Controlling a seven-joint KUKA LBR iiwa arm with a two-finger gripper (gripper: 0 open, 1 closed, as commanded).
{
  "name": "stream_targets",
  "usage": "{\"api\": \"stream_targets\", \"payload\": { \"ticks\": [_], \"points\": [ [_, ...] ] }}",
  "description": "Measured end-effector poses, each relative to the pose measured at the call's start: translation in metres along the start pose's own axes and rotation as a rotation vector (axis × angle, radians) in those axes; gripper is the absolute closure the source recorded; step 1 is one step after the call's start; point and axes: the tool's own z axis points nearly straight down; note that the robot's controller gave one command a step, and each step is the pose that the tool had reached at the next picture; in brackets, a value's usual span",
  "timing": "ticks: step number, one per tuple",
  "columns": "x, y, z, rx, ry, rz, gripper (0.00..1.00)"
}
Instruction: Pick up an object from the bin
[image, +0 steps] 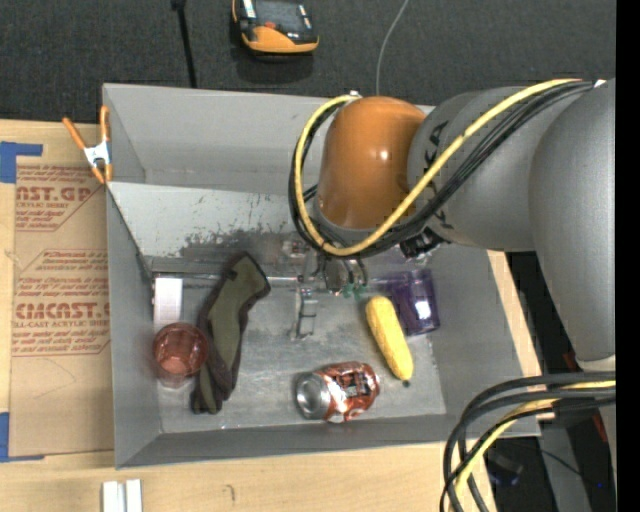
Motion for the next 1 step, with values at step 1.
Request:
{"api": "stream_targets", "payload": {
  "ticks": [1],
  "points": [
    [0.0305, -0.0494, 0.0378, 0.000, -0.004, -0.034, 0.00]
  ]
}}
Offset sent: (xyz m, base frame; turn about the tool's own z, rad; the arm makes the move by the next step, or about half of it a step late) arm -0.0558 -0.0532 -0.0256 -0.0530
